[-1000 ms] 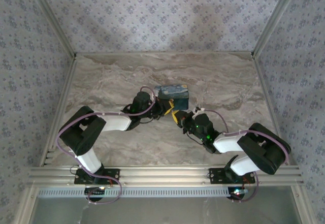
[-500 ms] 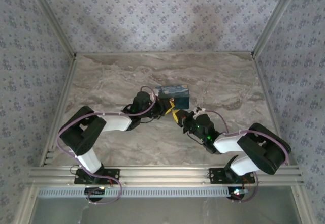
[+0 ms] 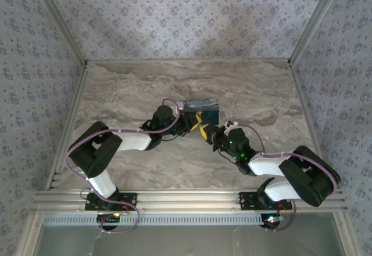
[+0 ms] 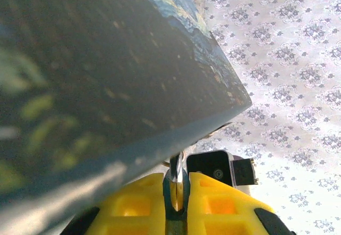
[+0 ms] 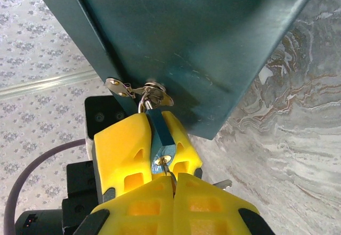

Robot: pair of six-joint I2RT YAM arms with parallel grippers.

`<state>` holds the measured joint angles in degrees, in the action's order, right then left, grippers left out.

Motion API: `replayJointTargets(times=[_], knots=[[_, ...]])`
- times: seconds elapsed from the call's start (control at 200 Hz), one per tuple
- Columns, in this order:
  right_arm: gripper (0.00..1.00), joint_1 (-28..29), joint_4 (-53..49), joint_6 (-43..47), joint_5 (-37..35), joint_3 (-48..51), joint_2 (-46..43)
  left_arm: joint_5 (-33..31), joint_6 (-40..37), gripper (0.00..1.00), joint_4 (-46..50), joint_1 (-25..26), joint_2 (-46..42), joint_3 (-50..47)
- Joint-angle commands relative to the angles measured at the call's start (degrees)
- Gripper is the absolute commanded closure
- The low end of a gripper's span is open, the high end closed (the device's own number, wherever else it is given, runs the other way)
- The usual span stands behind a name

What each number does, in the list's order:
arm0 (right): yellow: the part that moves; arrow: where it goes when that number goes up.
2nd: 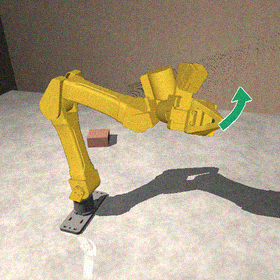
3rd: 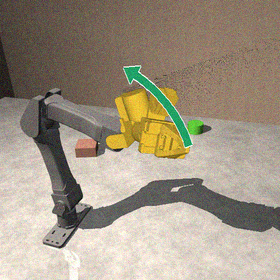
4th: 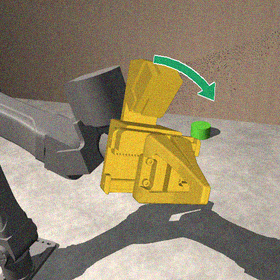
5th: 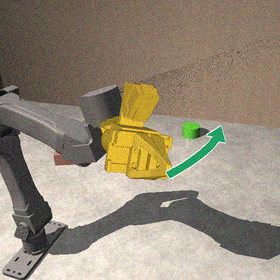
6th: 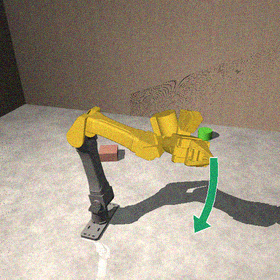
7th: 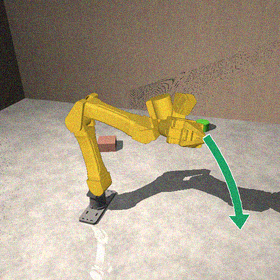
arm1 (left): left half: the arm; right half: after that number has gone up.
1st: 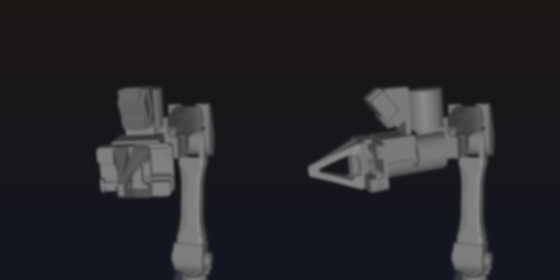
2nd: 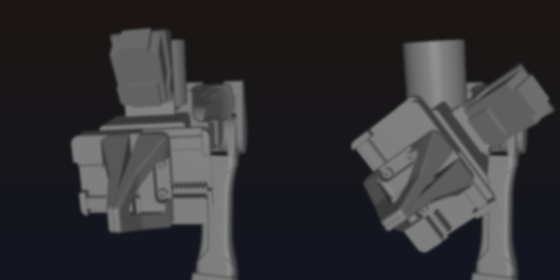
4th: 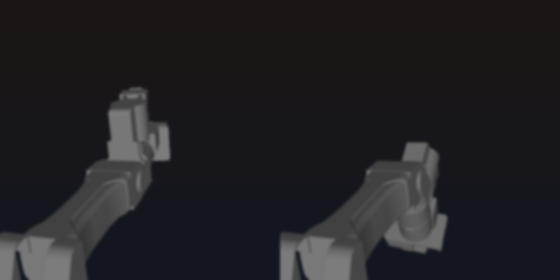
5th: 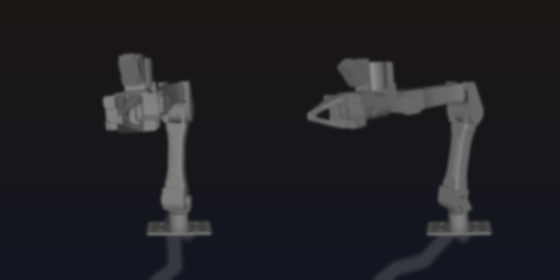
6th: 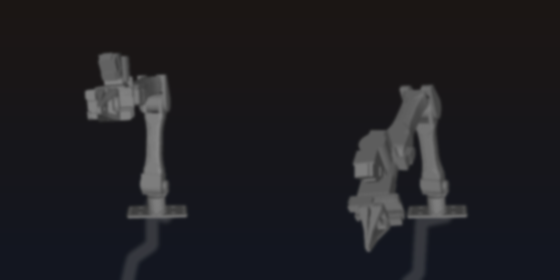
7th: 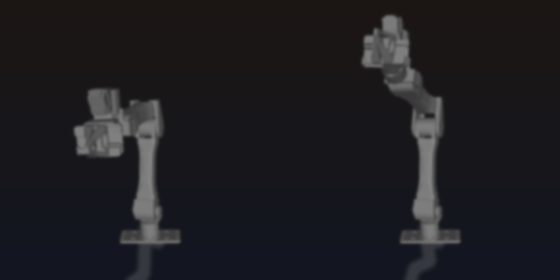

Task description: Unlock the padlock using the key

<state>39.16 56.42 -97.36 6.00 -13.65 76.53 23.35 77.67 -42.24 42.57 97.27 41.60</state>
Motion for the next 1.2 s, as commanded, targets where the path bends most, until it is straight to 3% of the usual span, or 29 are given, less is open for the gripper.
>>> replayJointTargets(times=[0.0,0.58,1.194], knots=[[1.0,-1.93,-1.28,2.2,-1.02,-0.82,-1.24,1.78,-0.12,0.95,0.23,0.32,0.39,-0.56],[1.0,-7.38,-8.7,2.78,5.21,-3.19,-4.52,2.35,-1.12,0.98,0.89,0.77,0.64,-0.65],[1.0,-8.0,-13.54,1.87,6.29,-7.84,-5.1,2.03,-3.16,0.99,4.36,1.64,0.89,0.67]])
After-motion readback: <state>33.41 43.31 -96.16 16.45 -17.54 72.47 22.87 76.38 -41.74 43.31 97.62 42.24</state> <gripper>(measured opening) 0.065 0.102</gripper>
